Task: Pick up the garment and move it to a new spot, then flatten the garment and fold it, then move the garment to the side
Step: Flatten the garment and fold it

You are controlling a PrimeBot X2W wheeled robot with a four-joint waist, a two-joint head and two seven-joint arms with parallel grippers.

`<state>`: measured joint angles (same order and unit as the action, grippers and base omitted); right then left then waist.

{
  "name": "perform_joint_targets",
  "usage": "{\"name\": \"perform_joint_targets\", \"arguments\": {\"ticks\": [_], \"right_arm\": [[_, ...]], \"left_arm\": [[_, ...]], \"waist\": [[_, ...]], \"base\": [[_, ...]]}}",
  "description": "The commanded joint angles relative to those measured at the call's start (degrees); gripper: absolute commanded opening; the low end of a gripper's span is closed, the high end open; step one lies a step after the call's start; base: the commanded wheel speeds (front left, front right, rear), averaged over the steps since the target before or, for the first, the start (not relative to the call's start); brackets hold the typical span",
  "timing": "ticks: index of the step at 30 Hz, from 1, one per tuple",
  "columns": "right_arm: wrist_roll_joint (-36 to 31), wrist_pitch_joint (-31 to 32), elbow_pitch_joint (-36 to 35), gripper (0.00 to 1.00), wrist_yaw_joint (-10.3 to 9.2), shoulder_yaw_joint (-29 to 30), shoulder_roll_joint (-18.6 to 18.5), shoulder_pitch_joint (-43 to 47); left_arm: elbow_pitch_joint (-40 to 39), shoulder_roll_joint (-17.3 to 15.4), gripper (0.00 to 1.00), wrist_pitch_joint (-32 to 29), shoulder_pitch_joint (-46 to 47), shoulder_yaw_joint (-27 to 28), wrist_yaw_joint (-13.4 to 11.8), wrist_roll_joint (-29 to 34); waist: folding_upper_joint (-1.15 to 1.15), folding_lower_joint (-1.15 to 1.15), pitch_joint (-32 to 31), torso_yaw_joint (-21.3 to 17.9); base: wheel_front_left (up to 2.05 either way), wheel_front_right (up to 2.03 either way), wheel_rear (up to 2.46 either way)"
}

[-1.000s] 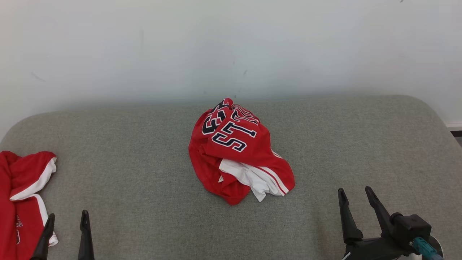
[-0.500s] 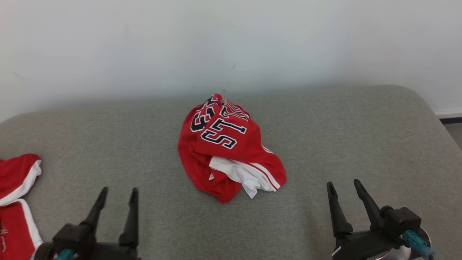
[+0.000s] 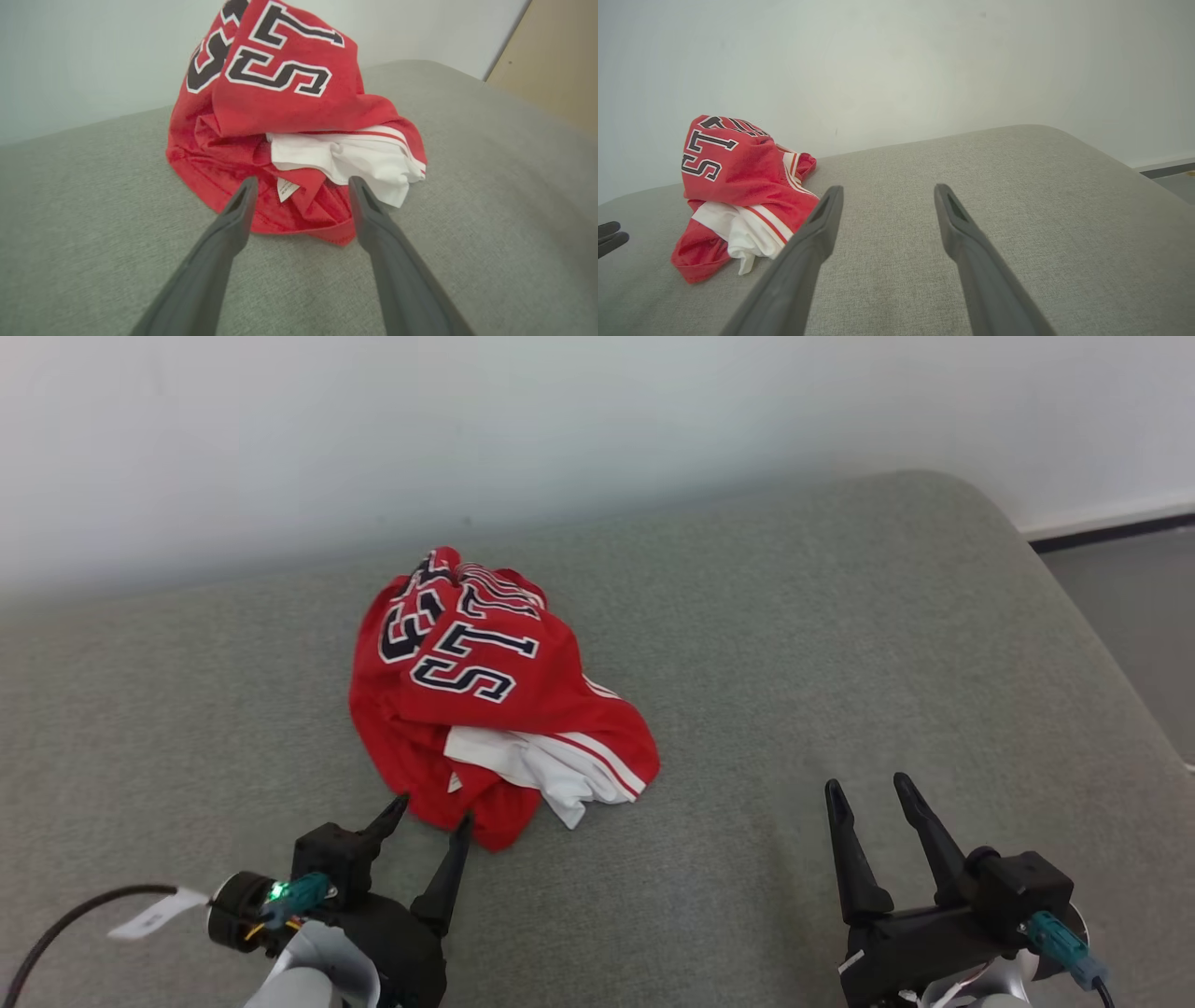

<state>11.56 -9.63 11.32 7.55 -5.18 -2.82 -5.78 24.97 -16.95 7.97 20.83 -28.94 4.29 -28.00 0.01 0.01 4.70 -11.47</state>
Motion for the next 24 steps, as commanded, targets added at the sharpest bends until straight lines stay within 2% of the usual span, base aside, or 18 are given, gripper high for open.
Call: {"name": "perform_joint_targets", "arguments": {"ticks": [1, 5, 14, 15, 16, 20, 24], "right_arm": [[0.53, -0.43, 0.15, 1.0, -0.12, -0.16, -0.1, -0.47], [1.05, -1.32, 1.4, 1.0, -0.12, -0.53, -0.07, -1.6], [1.6, -2.54, 3.55, 1.0, -0.12, -1.13, -0.1, -2.36], [1.59, -2.59, 3.71, 1.0, -0.12, -1.0, -0.1, -2.41], [1.57, -2.65, 3.74, 1.0, -0.12, -0.89, -0.08, -2.44], [1.46, -3.05, 4.02, 1.0, -0.12, -0.56, -0.1, -2.19], [1.28, -3.13, 4.39, 1.0, -0.12, 0.19, -0.09, -1.26]], "left_arm": [[1.55, 0.13, 1.0, 0.11, 1.44, -0.37, 0.44, 0.6], [9.8, 1.02, 1.0, 0.33, 5.71, -3.2, 2.07, 1.31], [22.37, 3.54, 1.0, -0.68, 10.66, -6.87, 3.04, -0.07], [23.43, 3.54, 0.29, 0.45, 11.14, -6.51, 2.78, -0.19], [24.33, 3.59, 0.0, 1.46, 11.36, -6.48, 2.45, 0.04], [26.67, 4.32, 0.0, 4.49, 12.48, -6.01, 2.18, 0.0], [25.23, 4.67, 0.0, 6.44, 12.74, -5.0, 1.27, 0.15]], "waist": [[-0.01, -0.01, 2.08, -2.48], [-0.01, -0.01, 3.03, -3.93], [-0.01, -0.01, 3.33, -5.31], [-0.01, -0.01, 3.24, -5.3], [-0.01, -0.01, 3.14, -5.22], [-0.01, -0.01, 2.41, -4.38], [-0.01, -0.01, 1.29, -2.26]], "base": [[0.0, 0.0, 0.0], [0.0, 0.0, 0.0], [0.0, 0.0, 0.0], [0.0, 0.0, 0.0], [0.0, 0.0, 0.0], [0.0, 0.0, 0.0], [0.0, 0.0, 0.0]]}}
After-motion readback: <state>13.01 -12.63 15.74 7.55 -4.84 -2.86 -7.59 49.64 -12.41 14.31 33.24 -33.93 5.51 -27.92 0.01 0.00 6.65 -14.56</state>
